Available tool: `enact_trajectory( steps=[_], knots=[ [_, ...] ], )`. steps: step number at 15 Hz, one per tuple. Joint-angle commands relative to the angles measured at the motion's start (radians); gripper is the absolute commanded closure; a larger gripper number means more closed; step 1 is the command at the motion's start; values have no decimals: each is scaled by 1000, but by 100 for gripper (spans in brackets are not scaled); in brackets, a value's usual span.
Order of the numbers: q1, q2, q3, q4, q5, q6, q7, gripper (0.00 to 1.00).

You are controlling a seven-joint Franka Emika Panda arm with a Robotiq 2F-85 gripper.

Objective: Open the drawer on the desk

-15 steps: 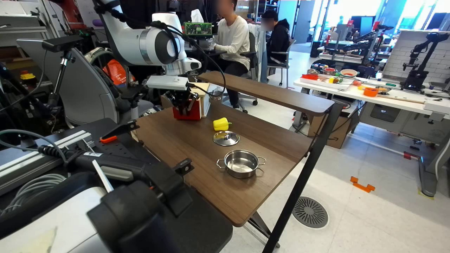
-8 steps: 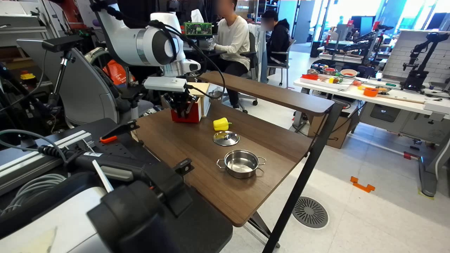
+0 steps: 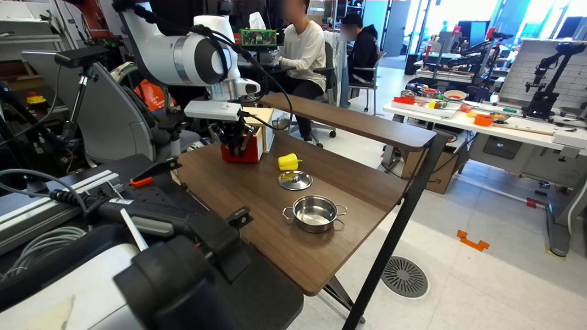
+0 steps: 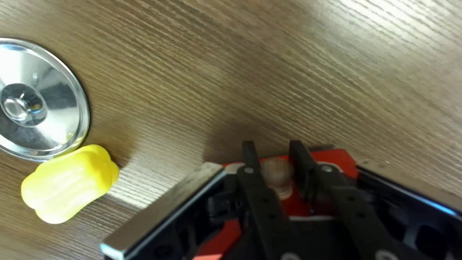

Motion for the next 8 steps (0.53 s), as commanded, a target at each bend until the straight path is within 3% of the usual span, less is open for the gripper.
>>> enact_trajectory(
  steps=[1, 3, 4, 5, 8],
  knots=[
    [-4, -27, -10, -43, 5, 17, -8, 93],
    [0, -22, -15, -40, 6, 12, -2, 93],
    [1, -17, -16, -37, 5, 10, -1, 48],
    [0, -15, -15, -35, 7, 5, -2, 47],
    [1, -11, -24, -42, 5, -3, -3, 27]
  ],
)
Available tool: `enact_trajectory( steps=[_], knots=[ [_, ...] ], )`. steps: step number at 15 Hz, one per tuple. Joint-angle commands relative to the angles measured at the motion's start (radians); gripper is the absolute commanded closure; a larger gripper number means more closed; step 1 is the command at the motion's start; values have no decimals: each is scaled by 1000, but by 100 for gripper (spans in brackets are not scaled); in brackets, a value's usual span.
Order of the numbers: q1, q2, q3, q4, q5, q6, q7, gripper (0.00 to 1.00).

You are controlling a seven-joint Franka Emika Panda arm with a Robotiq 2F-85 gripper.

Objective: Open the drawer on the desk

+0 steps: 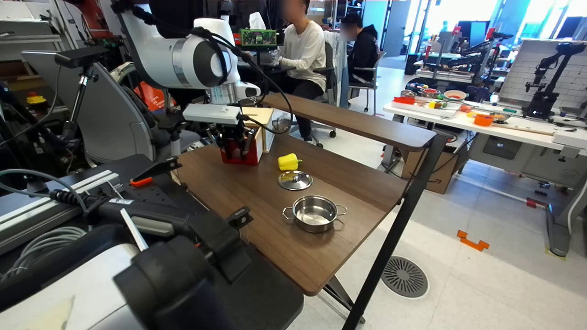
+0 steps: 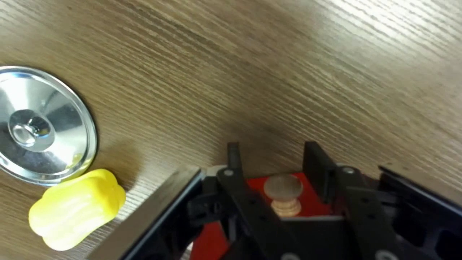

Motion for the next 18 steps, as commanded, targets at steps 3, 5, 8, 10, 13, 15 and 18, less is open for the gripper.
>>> enact_trajectory(
  steps=[3, 5, 8, 10, 13, 15, 18],
  knots=[
    [-5, -9, -11, -21, 9, -9, -6, 4],
    [15, -21, -30, -28, 8, -12, 20, 0],
    [16, -62, -32, -46, 14, -27, 39, 0],
    [-9, -112, -8, -62, 34, -59, 38, 0],
    [-7, -213, -9, -91, 55, -153, 66, 0],
    [-12, -147, -8, -47, 36, -113, 55, 0],
    [-15, -197, -5, -73, 35, -144, 64, 0]
  ],
)
